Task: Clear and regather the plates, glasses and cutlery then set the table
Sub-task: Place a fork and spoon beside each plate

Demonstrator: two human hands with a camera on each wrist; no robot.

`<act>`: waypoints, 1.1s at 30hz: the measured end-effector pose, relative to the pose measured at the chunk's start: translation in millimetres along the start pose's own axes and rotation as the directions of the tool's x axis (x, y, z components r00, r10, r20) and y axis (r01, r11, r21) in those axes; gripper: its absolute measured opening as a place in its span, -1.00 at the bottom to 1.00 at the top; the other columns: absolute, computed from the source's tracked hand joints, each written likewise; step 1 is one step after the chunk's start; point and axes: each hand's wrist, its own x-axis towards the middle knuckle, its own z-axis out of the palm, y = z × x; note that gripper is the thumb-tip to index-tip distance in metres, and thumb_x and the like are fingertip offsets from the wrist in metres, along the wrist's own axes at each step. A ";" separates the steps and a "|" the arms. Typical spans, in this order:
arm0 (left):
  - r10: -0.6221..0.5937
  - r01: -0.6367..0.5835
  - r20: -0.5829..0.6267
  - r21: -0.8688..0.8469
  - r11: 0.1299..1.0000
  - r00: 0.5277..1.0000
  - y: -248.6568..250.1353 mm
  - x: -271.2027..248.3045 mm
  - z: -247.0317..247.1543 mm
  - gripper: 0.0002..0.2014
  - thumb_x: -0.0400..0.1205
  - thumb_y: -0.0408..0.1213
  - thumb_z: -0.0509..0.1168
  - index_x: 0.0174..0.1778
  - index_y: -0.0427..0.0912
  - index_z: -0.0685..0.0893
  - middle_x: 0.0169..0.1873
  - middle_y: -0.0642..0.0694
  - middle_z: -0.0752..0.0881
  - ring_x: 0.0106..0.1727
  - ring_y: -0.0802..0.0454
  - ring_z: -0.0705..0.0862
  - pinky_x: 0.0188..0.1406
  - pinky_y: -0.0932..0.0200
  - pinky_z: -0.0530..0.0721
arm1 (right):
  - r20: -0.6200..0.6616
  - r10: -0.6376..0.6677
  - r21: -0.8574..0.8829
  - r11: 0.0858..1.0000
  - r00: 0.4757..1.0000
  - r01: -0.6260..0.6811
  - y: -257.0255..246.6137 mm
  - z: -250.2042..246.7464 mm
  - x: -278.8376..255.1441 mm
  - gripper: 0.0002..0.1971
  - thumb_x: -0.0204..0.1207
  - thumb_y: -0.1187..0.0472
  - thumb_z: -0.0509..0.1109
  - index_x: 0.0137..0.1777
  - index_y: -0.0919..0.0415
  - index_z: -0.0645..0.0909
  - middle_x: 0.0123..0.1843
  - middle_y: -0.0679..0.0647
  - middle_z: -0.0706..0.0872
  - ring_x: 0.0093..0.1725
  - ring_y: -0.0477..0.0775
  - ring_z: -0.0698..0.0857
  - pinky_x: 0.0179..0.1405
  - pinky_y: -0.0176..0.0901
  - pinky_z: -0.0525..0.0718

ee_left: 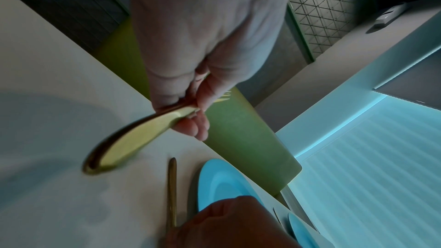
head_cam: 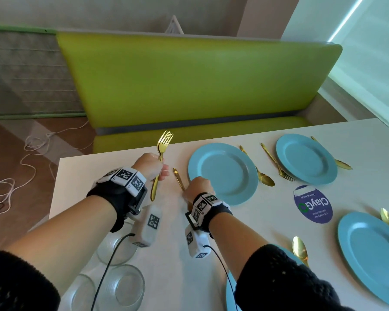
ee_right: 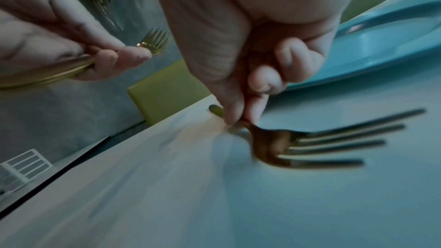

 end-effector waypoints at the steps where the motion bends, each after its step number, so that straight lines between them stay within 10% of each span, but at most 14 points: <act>1: -0.002 0.002 0.000 0.003 1.000 1.000 -0.4 0.1 0.9 -0.79 0.69 -0.51 0.01 0.14 -0.30 0.50 -0.30 -0.16 0.64 -0.34 0.00 0.65 -0.28 0.17 0.65 | -0.009 0.004 0.004 1.000 1.000 -0.004 -1.1 0.0 0.3 -0.82 0.50 0.27 0.31 0.05 0.24 0.66 0.13 0.17 0.74 0.13 0.22 0.74 0.06 -0.06 0.69; 33: 0.070 -0.070 -0.014 0.019 0.997 0.997 -15.1 -18.1 9.7 -0.79 0.67 -0.50 0.06 0.10 -0.25 0.54 -0.14 -0.13 0.67 -0.16 -0.04 0.70 -0.17 0.13 0.71 | -0.058 -0.037 0.096 0.994 0.998 0.043 2.4 -22.4 -9.2 -0.54 0.55 -0.11 0.33 0.25 0.24 0.51 0.21 0.19 0.68 0.22 0.26 0.66 0.09 -0.03 0.60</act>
